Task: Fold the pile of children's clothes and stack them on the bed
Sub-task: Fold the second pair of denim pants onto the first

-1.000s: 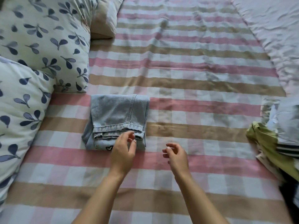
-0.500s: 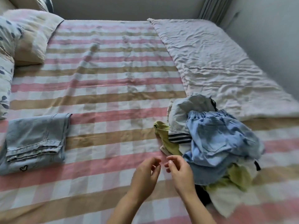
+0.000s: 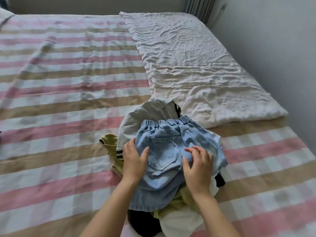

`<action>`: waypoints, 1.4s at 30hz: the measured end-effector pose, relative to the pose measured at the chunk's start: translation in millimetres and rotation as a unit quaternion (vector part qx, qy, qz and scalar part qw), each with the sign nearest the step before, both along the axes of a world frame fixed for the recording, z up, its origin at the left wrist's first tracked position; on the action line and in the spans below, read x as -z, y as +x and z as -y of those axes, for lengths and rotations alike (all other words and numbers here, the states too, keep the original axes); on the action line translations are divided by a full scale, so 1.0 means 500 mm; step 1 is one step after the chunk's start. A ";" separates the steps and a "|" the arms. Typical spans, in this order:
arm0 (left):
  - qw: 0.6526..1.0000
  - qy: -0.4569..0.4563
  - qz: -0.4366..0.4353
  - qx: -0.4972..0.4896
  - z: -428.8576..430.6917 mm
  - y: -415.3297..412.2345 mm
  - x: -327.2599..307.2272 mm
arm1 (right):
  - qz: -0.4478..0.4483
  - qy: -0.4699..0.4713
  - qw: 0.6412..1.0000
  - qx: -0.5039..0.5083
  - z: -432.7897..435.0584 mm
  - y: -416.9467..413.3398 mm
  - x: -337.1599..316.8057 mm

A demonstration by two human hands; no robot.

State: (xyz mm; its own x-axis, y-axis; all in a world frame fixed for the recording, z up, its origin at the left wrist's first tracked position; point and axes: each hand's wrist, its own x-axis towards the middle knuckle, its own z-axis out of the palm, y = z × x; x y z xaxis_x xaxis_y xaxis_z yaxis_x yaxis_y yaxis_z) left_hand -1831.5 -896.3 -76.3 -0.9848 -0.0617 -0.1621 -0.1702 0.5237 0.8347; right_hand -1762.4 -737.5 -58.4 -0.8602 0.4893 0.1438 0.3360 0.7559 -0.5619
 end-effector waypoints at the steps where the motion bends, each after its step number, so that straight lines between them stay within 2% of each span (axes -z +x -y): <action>1: 0.999 0.014 0.029 -0.012 -0.006 -0.016 0.006 | 0.033 0.023 0.999 0.007 -0.009 -0.012 0.006; 4: 0.994 0.049 0.084 -0.041 -0.007 -0.043 0.020 | 0.149 0.042 0.988 0.020 -0.024 -0.033 0.021; 6: 0.987 0.119 0.103 -0.040 -0.003 -0.039 0.024 | 0.143 0.036 0.989 0.031 -0.030 -0.038 0.029; 10: 0.946 0.281 0.135 -0.082 0.021 0.003 0.009 | 0.126 0.027 0.991 0.034 -0.029 -0.040 0.020; 13: 0.908 0.390 0.118 -0.094 0.057 0.043 -0.035 | 0.072 -0.010 0.997 0.025 -0.004 -0.028 -0.012; 17: 0.891 0.440 0.057 -0.101 0.154 0.108 -0.125 | -0.070 -0.080 0.994 -0.028 0.076 0.020 -0.096; 23: 0.912 0.388 -0.068 -0.113 0.397 0.251 -0.262 | -0.121 -0.199 0.965 -0.124 0.280 0.115 -0.216; 28: 0.934 0.296 -0.128 -0.156 0.580 0.360 -0.265 | -0.100 -0.287 0.932 -0.197 0.471 0.190 -0.184; 32: 0.945 0.256 -0.071 -0.191 0.656 0.434 -0.145 | 0.000 -0.288 0.938 -0.195 0.583 0.234 -0.053; 35: 0.958 0.233 0.009 -0.168 0.671 0.486 -0.041 | 0.078 -0.254 0.946 -0.187 0.631 0.261 0.043; 37: 0.954 0.230 0.081 -0.172 0.666 0.519 0.016 | 0.133 -0.234 0.945 -0.186 0.650 0.279 0.090; 39: 0.953 0.213 0.131 -0.170 0.652 0.547 0.051 | 0.196 -0.210 0.937 -0.198 0.658 0.294 0.118; 42: 0.960 0.197 0.138 -0.144 0.632 0.579 0.071 | 0.284 -0.189 0.914 -0.218 0.658 0.304 0.127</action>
